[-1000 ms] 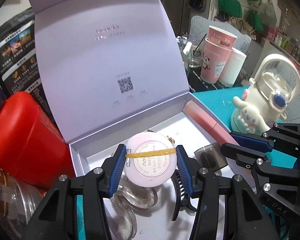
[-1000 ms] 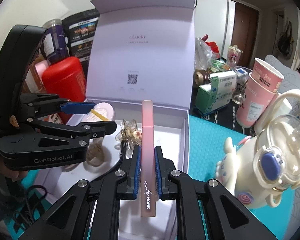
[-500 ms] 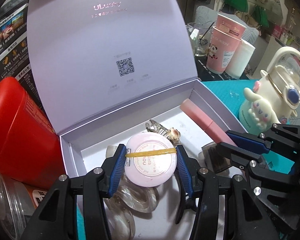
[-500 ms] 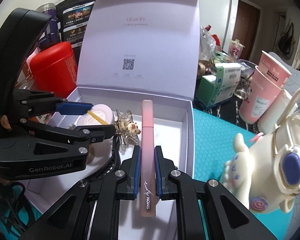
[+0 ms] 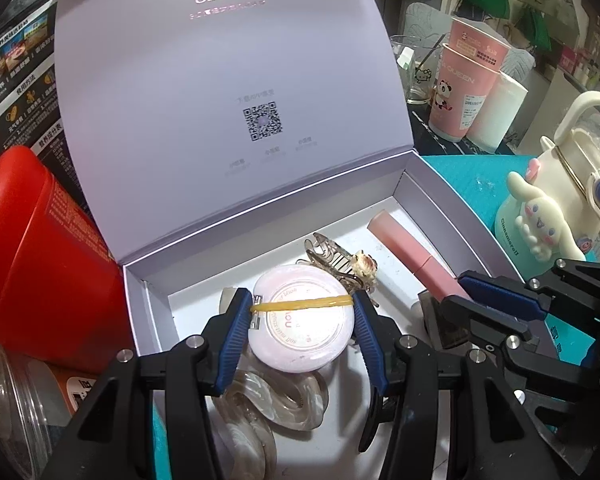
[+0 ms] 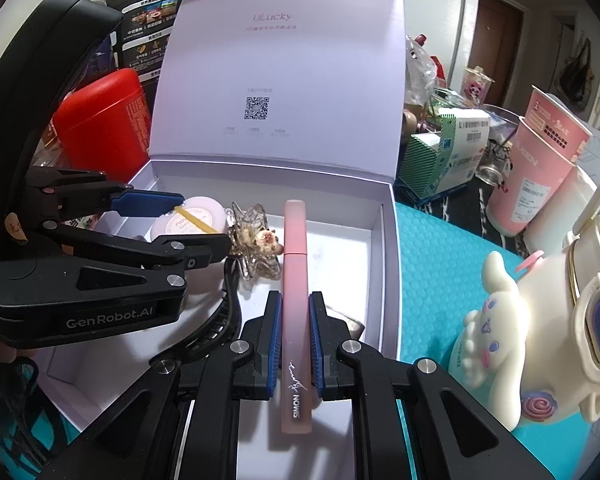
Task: Organize rigid objects
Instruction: 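Open left tool releasing the compact while right tool releases the lipstick in the box, then raise both open tools out of the box and back over the mat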
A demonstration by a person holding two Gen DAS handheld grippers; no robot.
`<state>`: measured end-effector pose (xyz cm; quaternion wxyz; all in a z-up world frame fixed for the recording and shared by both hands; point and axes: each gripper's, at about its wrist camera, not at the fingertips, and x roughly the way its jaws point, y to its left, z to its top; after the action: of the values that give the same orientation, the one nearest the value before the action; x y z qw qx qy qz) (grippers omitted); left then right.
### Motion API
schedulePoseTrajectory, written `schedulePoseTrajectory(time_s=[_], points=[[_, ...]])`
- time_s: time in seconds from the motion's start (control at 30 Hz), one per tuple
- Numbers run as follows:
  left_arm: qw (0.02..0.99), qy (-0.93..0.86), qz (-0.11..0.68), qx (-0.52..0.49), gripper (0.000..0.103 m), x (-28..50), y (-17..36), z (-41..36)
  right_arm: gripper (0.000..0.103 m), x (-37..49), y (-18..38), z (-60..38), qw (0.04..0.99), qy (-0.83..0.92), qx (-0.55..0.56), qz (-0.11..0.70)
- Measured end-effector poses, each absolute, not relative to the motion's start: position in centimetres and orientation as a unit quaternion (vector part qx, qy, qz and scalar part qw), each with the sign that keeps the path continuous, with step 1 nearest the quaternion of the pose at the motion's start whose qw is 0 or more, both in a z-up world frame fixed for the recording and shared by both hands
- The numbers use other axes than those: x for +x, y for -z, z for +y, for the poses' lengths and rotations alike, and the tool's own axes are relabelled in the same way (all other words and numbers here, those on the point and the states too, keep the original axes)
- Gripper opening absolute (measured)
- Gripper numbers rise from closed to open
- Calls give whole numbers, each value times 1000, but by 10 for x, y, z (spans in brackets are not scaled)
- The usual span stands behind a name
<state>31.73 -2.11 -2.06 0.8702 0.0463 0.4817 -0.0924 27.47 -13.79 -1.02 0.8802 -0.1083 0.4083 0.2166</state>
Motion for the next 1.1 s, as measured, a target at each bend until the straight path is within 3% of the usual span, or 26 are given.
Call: schedulePoseTrajectory(time_s=[0.2,1.0,1.1], points=[[866,83,491,48,51,315,22,-20,22,270,2,-138,886,-210,-113,399],[898,63,433,50,52,264,-43,-17,22,223,-53,-155,909,-194,-108,353],[904,61,419,53,52,253,-56,-17,29,213,-63,-157,914,-193,-106,341]])
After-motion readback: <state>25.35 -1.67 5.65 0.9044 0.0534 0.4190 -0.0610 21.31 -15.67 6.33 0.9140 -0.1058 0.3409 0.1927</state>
